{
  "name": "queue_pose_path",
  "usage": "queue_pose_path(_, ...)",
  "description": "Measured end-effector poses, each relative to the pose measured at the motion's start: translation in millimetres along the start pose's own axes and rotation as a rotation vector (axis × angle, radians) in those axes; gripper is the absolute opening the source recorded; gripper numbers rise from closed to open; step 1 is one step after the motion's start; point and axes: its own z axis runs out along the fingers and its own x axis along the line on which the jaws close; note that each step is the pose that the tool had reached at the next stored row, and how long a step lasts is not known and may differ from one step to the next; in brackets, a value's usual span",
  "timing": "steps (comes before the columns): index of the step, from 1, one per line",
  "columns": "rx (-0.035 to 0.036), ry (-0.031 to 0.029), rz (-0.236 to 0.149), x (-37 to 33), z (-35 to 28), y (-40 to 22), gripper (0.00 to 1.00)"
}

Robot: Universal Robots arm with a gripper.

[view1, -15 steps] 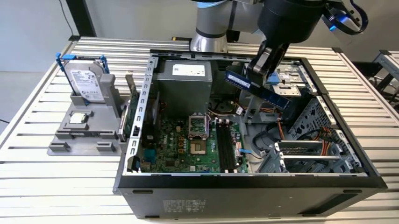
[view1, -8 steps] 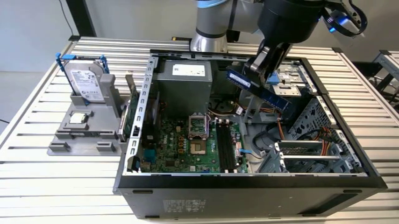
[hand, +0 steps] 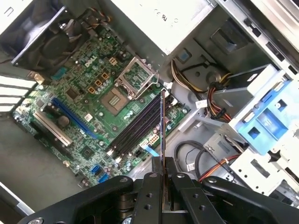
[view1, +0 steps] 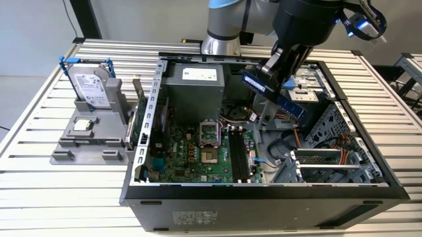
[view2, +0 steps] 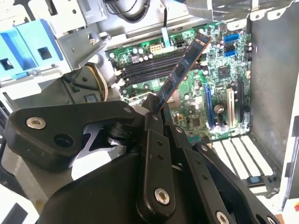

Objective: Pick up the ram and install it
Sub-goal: 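Insert the ram into the slot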

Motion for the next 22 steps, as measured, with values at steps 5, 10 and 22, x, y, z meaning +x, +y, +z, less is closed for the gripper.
queue_pose_path(5, 0.0014, -0.0021, 0.053, 0.0, 0.0, 0.0, 0.00)
queue_pose_path(10, 0.0027, -0.0042, 0.104, 0.0, 0.0, 0.0, 0.00)
queue_pose_path(22, 0.0057, -0.0087, 0.217, 0.0, -0.1, 0.0, 0.00)
